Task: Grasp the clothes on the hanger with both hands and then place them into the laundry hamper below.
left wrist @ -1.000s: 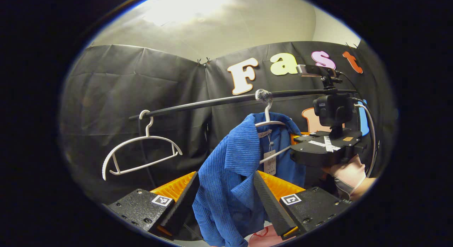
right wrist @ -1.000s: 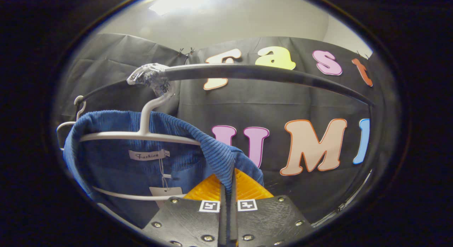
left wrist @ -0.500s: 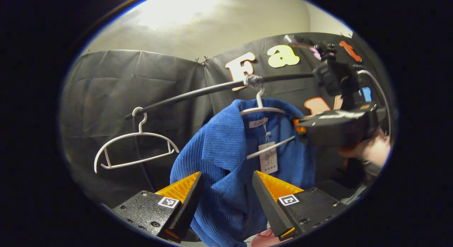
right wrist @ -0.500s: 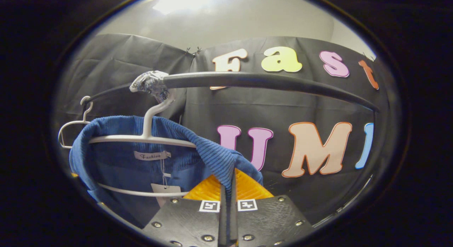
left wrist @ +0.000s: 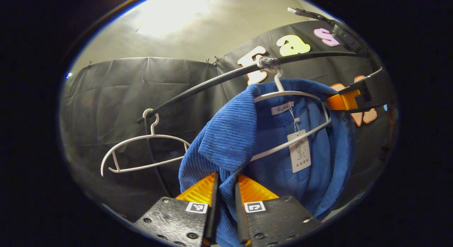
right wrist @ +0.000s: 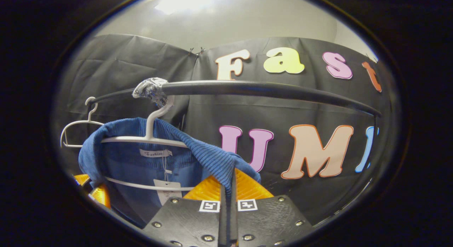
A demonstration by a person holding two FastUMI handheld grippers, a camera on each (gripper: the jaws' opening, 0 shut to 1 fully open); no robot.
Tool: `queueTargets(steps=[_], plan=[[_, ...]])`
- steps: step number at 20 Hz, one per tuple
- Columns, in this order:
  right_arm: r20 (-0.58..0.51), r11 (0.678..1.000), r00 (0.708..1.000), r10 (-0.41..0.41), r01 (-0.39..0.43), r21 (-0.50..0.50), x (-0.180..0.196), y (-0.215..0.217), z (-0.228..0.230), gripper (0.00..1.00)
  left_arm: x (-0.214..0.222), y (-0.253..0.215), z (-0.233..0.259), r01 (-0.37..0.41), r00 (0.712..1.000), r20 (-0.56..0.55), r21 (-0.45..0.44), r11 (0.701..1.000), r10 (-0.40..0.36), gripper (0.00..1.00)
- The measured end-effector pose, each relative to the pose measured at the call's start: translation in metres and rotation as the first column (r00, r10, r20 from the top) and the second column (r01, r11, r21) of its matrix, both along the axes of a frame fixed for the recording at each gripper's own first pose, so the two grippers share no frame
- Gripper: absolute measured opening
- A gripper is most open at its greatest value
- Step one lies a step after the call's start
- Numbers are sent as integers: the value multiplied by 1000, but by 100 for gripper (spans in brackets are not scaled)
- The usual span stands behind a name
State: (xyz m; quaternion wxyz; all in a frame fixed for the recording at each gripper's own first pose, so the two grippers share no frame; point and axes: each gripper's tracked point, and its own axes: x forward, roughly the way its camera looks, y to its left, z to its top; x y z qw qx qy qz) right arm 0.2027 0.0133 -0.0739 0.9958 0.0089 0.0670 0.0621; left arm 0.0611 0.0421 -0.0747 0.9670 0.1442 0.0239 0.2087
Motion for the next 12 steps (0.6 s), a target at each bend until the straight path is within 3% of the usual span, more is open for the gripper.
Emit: queueTargets(steps=[1,3,9,12], plan=[[2,1000,1000,1,-1,-2,0,-1,0,4,0,2,1,7,1000,1,-8,1000,-7,16],[6,1000,1000,4,-4,-10,0,0,-1,4,-3,1,3,31,1000,1,-22,999,-31,5],[27,1000,1000,-10,10,-22,3,-6,3,4,-18,-9,11,146,987,-47,-101,984,-151,2],[43,999,999,-18,20,-44,5,-9,4,4,-29,-20,23,233,967,-56,-203,951,-249,2]])
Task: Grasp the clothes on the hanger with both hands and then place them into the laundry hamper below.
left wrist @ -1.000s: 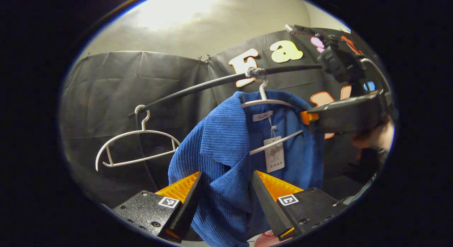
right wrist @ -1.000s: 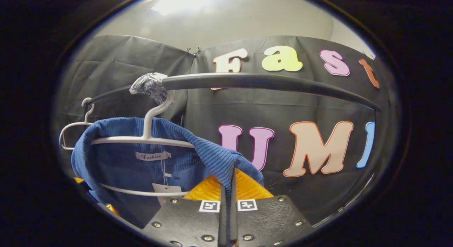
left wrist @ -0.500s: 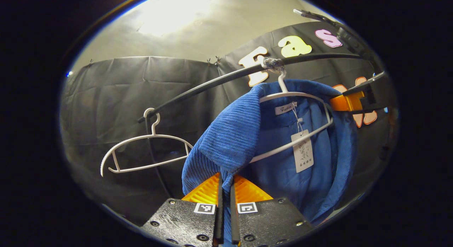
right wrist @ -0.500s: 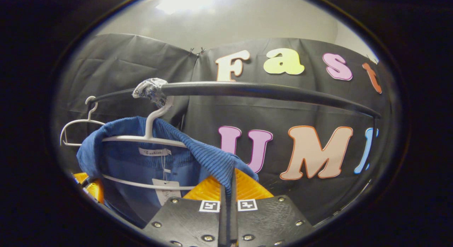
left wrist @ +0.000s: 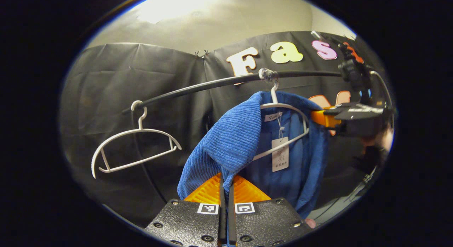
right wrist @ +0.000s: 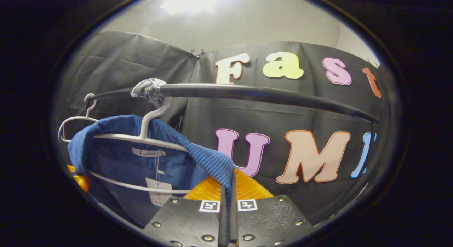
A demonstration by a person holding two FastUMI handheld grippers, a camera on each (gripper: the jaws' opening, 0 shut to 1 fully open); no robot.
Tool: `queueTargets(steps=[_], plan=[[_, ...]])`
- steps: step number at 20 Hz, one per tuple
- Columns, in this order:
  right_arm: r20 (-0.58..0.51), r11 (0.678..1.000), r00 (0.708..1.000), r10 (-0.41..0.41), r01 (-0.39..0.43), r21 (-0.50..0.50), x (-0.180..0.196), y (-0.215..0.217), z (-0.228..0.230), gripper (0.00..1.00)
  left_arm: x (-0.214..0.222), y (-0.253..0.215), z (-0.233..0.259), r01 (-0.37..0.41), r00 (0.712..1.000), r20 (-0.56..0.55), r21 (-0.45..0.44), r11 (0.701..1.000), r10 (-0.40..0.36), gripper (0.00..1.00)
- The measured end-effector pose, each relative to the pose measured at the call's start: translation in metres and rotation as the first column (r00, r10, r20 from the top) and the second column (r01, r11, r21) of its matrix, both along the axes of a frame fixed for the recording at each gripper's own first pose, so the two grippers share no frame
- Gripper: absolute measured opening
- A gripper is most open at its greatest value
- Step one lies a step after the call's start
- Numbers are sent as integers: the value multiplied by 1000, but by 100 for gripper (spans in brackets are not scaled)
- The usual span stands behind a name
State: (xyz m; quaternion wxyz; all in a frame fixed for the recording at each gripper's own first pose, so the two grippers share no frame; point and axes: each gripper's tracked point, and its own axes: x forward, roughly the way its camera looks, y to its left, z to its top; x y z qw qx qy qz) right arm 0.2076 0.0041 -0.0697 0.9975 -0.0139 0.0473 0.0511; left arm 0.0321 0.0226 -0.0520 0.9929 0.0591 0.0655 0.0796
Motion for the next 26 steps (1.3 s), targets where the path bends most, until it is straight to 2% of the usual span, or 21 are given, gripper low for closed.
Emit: queueTargets(steps=[4,7,10,15,21,26], plan=[[9,1000,1000,-7,7,-7,3,-2,0,4,-16,1,40,72,997,22,-96,993,-70,3],[10,1000,1000,-10,10,6,6,-2,0,4,-20,13,61,83,996,28,-98,992,-81,2],[9,1000,1000,-10,10,11,6,0,-2,4,-21,19,60,105,994,-5,-102,989,-107,2],[10,1000,1000,-12,12,25,4,0,0,4,-26,17,68,184,979,-76,-76,980,-190,2],[22,1000,1000,-13,13,18,5,1,1,4,-28,30,80,251,952,-143,-138,958,-270,3],[59,1000,998,-5,5,2,8,7,14,4,-31,51,83,272,938,-205,-71,960,-281,2]])
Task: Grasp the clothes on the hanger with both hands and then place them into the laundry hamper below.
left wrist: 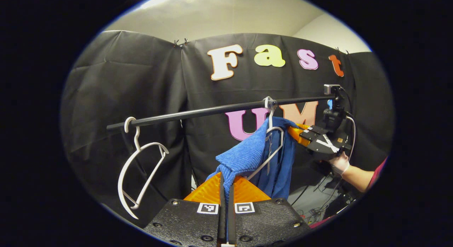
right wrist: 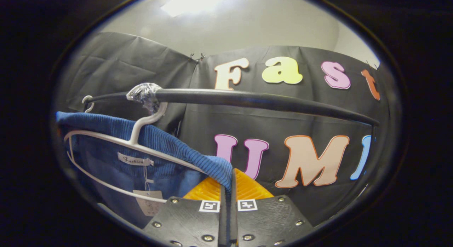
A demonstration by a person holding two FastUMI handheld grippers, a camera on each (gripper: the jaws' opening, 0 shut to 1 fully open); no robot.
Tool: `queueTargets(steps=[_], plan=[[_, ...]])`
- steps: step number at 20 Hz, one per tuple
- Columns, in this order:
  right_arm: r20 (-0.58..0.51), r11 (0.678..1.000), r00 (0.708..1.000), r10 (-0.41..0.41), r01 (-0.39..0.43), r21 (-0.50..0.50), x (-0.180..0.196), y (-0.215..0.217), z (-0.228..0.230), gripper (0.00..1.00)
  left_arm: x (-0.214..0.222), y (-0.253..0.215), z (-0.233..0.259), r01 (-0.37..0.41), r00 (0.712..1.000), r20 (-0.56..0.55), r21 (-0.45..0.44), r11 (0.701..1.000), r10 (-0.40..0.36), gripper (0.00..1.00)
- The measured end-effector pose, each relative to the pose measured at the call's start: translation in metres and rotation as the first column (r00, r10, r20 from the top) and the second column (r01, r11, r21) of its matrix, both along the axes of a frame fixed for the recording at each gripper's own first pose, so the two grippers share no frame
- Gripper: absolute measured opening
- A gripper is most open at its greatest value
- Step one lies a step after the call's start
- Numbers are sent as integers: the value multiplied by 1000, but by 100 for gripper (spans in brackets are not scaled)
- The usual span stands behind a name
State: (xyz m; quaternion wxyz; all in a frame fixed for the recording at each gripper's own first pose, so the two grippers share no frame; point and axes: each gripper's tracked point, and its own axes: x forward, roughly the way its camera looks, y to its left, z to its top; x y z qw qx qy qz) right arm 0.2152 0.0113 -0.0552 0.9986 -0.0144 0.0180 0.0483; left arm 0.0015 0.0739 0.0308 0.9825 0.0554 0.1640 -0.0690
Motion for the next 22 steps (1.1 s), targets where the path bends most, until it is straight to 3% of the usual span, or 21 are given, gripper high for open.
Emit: queueTargets(steps=[4,8,11,16,22], plan=[[35,1000,999,0,1,-28,1,4,10,0,6,18,1,4,1000,-12,81,997,-3,2],[45,999,999,11,-9,-41,2,8,14,4,5,33,-8,9,999,-37,133,991,-4,2],[57,999,998,15,-12,-52,2,11,16,4,12,43,-18,-10,999,-46,116,993,15,2],[59,998,998,-5,8,-60,5,4,12,4,34,53,-18,-41,997,74,97,994,33,2],[59,996,997,-57,61,-70,19,-20,9,4,64,40,-28,-4,990,143,29,1000,0,2]])
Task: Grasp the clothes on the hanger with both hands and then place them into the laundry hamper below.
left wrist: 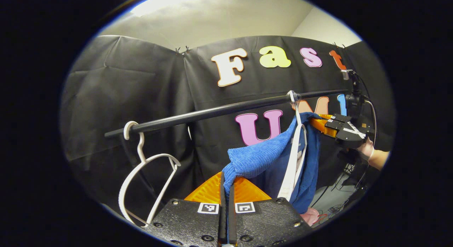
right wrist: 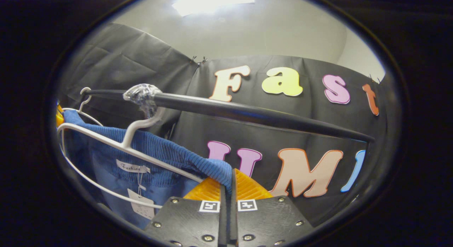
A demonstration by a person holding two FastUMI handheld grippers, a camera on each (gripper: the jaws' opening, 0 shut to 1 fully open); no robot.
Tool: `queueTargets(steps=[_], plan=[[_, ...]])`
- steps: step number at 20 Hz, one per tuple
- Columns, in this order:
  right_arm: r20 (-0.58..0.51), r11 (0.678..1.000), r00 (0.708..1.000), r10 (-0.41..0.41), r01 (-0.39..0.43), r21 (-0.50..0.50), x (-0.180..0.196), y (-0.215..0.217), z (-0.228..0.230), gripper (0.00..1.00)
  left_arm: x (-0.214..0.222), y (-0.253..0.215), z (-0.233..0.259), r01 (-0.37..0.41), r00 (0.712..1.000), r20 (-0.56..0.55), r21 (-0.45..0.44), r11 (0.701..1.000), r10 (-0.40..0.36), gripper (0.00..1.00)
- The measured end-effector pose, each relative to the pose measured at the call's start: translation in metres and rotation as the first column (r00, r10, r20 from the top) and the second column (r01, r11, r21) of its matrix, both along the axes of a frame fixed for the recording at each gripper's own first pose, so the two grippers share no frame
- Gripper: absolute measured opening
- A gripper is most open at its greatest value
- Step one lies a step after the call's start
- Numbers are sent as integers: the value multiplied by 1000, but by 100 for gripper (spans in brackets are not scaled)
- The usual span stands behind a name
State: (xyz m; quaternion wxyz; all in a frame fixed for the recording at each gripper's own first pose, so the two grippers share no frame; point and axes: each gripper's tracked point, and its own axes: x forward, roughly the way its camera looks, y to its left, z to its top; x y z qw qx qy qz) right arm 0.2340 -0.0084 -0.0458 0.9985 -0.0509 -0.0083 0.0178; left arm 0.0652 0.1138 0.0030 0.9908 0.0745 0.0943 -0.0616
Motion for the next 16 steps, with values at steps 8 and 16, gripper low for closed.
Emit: queueTargets(steps=[8,16], plan=[[10,995,999,-52,53,-86,16,-24,-15,4,27,-21,-14,93,995,30,-94,991,-91,2],[-44,992,997,-65,60,-111,32,-36,-54,4,34,-44,-25,207,978,35,-121,971,-205,2]])
